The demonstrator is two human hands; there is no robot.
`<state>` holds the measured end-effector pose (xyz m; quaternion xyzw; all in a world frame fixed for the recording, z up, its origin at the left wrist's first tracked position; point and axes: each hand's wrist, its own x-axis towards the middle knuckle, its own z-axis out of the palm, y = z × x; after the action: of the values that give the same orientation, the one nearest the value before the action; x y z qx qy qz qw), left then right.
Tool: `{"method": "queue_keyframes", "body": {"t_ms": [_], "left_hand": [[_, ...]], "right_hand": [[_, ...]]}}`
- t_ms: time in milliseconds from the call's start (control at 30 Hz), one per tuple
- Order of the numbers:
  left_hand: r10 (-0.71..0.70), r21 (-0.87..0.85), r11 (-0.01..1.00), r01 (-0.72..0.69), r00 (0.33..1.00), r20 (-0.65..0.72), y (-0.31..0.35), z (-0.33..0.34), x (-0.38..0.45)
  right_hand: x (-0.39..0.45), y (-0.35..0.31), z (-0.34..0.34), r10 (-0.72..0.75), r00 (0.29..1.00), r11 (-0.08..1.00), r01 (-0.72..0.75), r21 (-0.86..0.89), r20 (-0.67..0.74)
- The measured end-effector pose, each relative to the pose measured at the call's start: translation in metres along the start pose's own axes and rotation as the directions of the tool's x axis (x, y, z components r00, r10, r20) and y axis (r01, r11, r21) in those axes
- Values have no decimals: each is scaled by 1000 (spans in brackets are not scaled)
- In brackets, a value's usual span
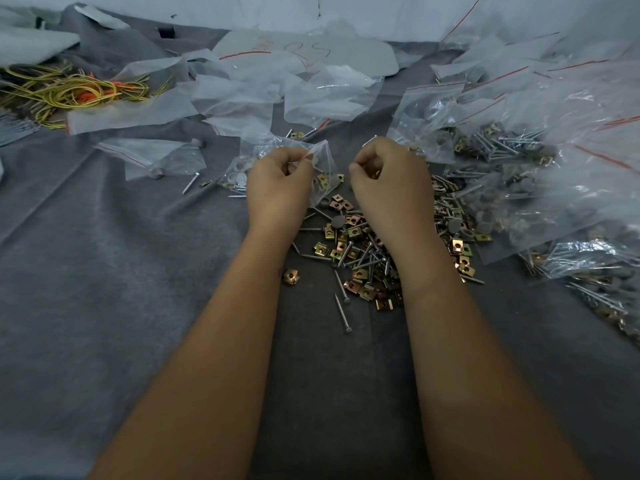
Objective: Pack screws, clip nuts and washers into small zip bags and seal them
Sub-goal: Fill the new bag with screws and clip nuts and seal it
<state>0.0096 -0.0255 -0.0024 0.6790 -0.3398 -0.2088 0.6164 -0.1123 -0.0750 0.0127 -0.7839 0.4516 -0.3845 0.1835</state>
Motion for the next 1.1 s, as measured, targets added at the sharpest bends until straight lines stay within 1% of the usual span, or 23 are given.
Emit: {"method": "queue_keyframes", "body": {"t_ms": [67, 133, 267, 433, 533, 633, 700, 767, 833, 867, 1100], "left_hand": [[3, -7, 1000, -3, 1000, 3, 0, 0, 0], [6, -10, 1000, -5, 1000, 5, 0, 0, 0], [1, -16, 1000, -1, 1000, -1, 1, 0, 0], [-4, -31, 1000, 4, 1000, -9, 0, 0, 1], [-2, -35, 999, 2, 1000, -14, -1, 1, 2], [2, -38, 999, -3, 1000, -23, -3, 1, 4], [3, -42, 999, -4, 1000, -24, -4, 1, 5], [4, -45, 999, -5, 1000, -23, -5, 1, 5], [5, -45, 999, -6, 1000, -23, -6, 1, 5], [6, -42, 999, -7, 1000, -22, -6, 1, 6], [12, -44, 999, -13, 1000, -17, -6, 2, 7]], "right_hand": [[0, -5, 1, -15, 1000, 990, 18, 142, -23], [-1, -8, 4, -17, 1000, 974, 19, 228, -11], [-2, -11, 10, -25, 999, 957, 14, 290, 32], [-1, -9, 6, 28, 1000, 942, -30, 334, 11], [0, -6, 2, 73, 997, 965, -70, 253, -2], [1, -1, -1, 91, 992, 991, -99, 92, 82], [-1, 1, -2, 76, 985, 997, -75, -11, 156], [-1, 1, -2, 60, 971, 986, -22, -163, 231], [-1, 1, -1, 72, 947, 940, 40, -339, 313], [0, 2, -1, 88, 937, 925, 49, -376, 337], [3, 4, 3, 120, 923, 949, 2, -316, 366]]}}
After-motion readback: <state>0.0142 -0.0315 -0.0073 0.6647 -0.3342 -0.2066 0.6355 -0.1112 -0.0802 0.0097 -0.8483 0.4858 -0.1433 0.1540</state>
